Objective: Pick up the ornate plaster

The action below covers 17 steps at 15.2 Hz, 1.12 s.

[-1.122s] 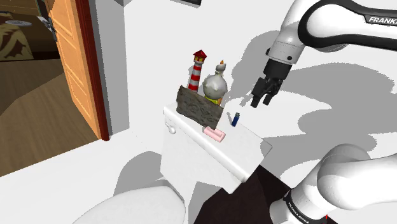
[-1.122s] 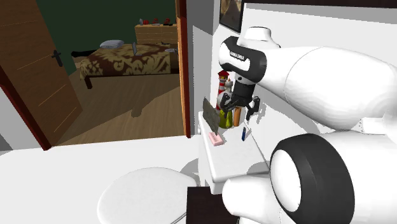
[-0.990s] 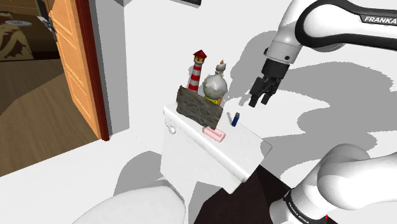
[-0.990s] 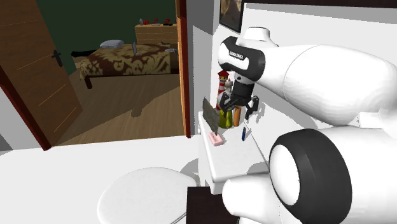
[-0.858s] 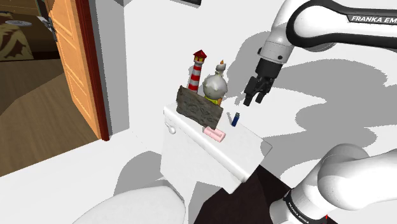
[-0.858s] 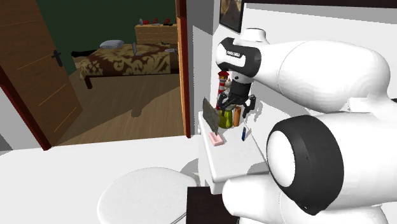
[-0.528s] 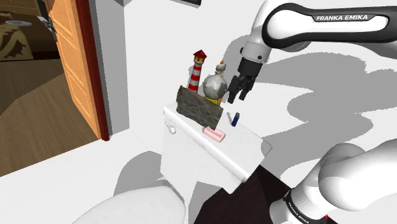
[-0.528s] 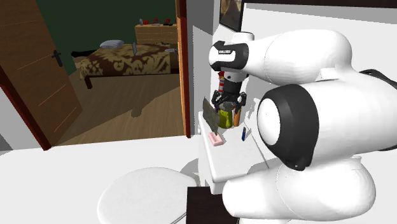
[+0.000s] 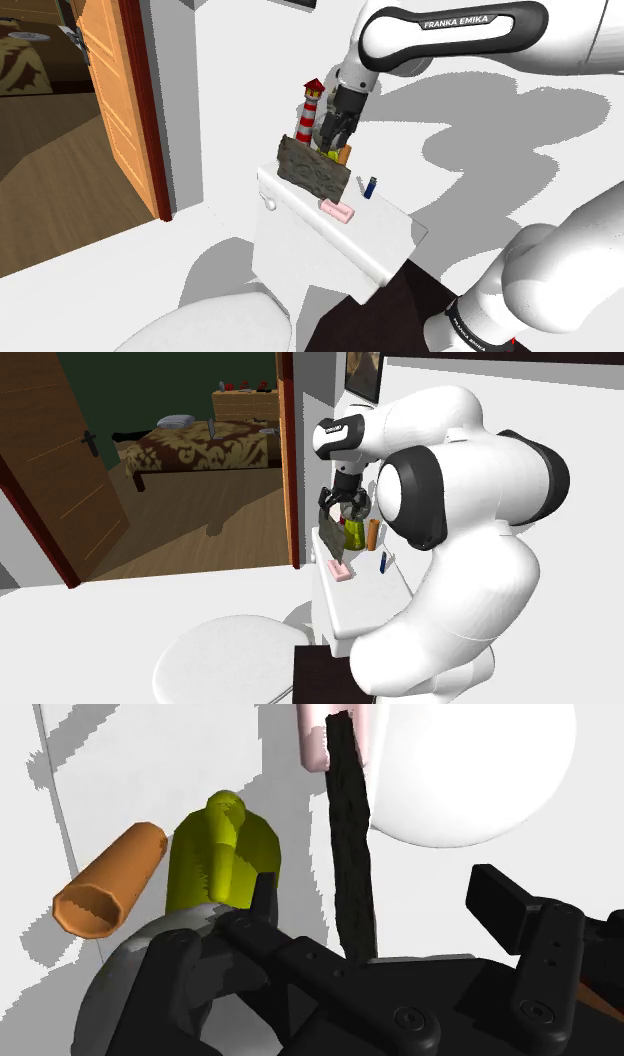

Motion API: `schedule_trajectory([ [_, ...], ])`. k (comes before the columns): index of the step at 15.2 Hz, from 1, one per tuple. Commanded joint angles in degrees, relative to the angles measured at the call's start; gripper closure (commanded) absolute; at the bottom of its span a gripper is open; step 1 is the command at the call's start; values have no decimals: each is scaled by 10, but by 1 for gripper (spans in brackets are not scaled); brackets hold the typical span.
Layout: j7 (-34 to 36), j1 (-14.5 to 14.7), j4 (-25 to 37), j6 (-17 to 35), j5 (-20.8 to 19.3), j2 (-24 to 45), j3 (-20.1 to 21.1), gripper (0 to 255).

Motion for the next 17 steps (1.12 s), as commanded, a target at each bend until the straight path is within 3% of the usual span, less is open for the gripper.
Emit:
schedule_trajectory([
  [1, -10, 5, 39, 9, 0, 44, 5, 0],
  [4, -23, 13, 99, 15, -2, 106, 12, 0],
  [14, -29, 14, 56, 71, 0, 119, 13, 0],
  [15, -29, 14, 57, 71, 0, 120, 13, 255],
  [17, -29, 14, 57, 71, 0, 119, 13, 255],
])
